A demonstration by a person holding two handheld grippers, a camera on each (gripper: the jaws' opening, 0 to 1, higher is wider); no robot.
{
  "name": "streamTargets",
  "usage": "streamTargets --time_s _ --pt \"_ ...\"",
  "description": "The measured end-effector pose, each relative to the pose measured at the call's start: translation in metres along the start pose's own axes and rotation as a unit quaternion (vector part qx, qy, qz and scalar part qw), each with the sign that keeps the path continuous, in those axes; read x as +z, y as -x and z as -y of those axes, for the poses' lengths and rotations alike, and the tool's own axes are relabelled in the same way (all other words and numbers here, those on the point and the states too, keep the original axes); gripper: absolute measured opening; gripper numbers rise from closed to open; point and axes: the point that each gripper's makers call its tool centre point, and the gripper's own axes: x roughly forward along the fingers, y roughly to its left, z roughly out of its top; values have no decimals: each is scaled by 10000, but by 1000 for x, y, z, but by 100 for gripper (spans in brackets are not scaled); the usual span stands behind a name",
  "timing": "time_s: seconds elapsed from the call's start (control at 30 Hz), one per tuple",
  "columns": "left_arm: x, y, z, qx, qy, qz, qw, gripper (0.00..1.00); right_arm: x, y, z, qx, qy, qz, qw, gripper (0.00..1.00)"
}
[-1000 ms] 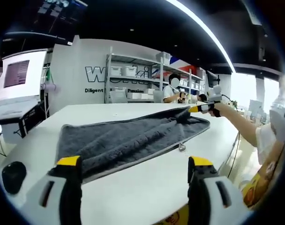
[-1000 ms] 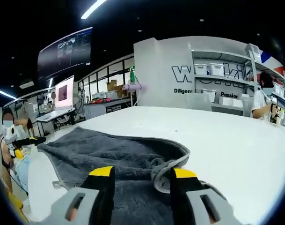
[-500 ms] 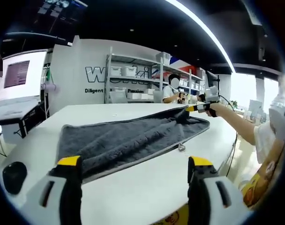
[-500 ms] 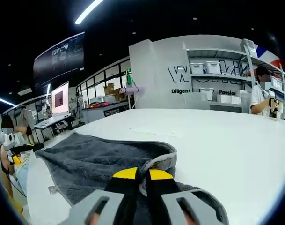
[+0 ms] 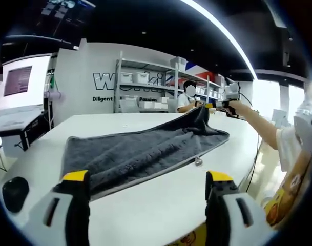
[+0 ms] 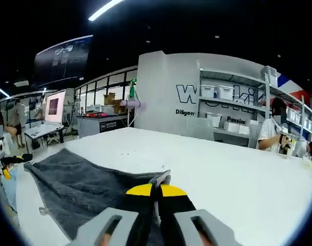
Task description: Fold the towel on the table until its edges align and the towel forms a compact rectangular stack.
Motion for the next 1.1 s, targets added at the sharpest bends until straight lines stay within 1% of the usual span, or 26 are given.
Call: streamTargets --time_s 0.1,0.33,0.43,0.63,0.77,0.83,0.93,1.1 --pt "0 0 -2 22 17 8 10000 98 17 6 13 -188 169 66 9997 3" --pt "0 0 -2 27 43 19 10000 98 38 16 28 -433 393 138 9982 3" --pt "0 0 -3 31 51 24 10000 98 51 21 36 -525 447 197 9974 3" --pt "0 -1 -2 12 73 41 10000 98 80 34 42 -681 598 371 9952 3" --pt "0 -2 -1 -3 81 52 10000 98 92 38 44 -756 728 386 9937 3" --pt "0 -2 -1 -5 90 59 9999 98 96 40 44 -796 817 361 9928 3" --pt "-1 -1 -1 -8 98 54 9999 98 96 40 46 -828 854 327 9924 3" --pt "-2 0 -1 -13 102 43 9999 98 84 31 56 -922 813 143 9923 3"
